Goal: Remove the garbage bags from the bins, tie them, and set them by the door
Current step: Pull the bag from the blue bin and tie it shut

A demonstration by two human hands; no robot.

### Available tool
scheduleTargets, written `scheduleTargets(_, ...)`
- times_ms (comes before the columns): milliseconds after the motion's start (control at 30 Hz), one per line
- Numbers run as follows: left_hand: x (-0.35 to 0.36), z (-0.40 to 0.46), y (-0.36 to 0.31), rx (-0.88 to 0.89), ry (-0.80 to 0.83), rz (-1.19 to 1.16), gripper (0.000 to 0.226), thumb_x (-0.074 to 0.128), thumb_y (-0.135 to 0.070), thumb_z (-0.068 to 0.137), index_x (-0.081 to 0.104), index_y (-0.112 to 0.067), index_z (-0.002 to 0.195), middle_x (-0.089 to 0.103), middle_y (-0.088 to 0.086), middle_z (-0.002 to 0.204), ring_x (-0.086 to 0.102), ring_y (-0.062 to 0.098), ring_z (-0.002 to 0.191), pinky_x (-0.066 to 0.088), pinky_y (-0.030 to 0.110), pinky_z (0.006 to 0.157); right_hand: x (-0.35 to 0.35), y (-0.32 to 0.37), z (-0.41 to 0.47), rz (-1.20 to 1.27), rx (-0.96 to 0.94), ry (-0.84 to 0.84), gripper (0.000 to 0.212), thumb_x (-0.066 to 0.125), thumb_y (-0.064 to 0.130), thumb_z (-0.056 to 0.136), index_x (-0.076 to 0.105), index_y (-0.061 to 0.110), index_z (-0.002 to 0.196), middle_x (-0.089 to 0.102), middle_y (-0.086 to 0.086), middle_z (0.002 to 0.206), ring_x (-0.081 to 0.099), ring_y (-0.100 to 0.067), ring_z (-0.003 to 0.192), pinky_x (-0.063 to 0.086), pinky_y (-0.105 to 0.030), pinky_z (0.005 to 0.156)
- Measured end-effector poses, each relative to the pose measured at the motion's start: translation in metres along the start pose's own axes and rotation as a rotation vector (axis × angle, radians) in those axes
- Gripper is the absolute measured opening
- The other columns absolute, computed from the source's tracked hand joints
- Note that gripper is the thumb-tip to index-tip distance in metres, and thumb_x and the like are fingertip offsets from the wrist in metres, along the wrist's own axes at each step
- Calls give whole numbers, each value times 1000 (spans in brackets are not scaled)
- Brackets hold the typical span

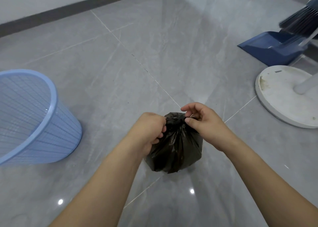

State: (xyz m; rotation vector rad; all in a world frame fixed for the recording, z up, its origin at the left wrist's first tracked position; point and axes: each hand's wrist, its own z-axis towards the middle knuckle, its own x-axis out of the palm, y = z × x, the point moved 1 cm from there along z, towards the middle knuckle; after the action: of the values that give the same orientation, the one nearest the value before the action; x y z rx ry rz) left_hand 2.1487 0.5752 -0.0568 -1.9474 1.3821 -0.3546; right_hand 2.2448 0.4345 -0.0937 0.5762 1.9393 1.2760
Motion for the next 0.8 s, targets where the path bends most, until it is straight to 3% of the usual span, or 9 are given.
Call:
scheduleTargets(67,-2,-4,2,57,10,119,2,62,-14,86,63,-14,84,55,1,68,48,14,56,37,21,52,0,3,-2,-25,-25,23,37,56,-5,88,64,26,106,58,7,93,56,-2,82,44,-19,83)
scheduleTargets(167,2,-3,12,181,-25,268,12,66,-15,82,61,-18,72,60,0,67,56,18,63,46,28,61,-3,7,-3,-132,-67,9,40,53,-5,88,64,29,105,61,7,98,59,-4,93,44,-19,88)
scheduleTargets(300,5,-5,7,150,-49,-105,10,58,-13,87,55,-16,78,60,3,71,55,16,65,42,24,56,-9,14,-5,-523,-278,-65,25,54,2,91,66,19,105,60,7,99,54,-6,94,32,-2,83)
scheduleTargets(367,4,-5,3,49,12,-255,9,54,-16,89,55,-18,81,61,-2,64,55,13,57,41,25,59,-12,15,-4,-643,-397,-114,20,54,3,91,68,12,103,62,2,95,55,-15,94,31,-7,85)
scheduleTargets(467,3,-5,0,-98,153,-357,16,50,-16,89,55,-21,75,47,-4,53,44,10,44,40,28,62,-14,15,-2,-739,-470,-142,21,50,12,91,68,14,100,64,2,90,56,-23,91,29,-20,86)
scheduleTargets(533,0,-6,0,-95,153,-298,14,51,-14,90,62,-19,82,49,0,59,42,13,46,40,27,60,-15,15,-3,-822,-461,-190,23,46,21,92,68,22,98,60,11,86,55,-17,93,21,-25,87)
scheduleTargets(633,-3,-8,0,5,76,-48,12,56,-16,93,67,-14,87,60,5,76,50,20,64,41,25,57,-17,16,-6,-884,-443,-221,24,43,29,94,67,27,94,51,18,82,51,-14,92,12,-26,84)
scheduleTargets(733,-3,-7,1,33,45,23,24,52,-23,96,60,-15,75,58,2,74,48,19,66,37,26,61,-22,13,-4,-855,-419,-186,28,40,37,95,63,23,88,50,12,81,48,-16,87,16,-26,83)
scheduleTargets(800,-2,-4,1,40,13,4,20,49,-23,97,54,-15,79,52,5,74,46,20,68,36,29,63,-25,12,-2,-789,-438,-149,30,38,41,95,60,22,85,50,10,81,48,-15,83,25,-29,83)
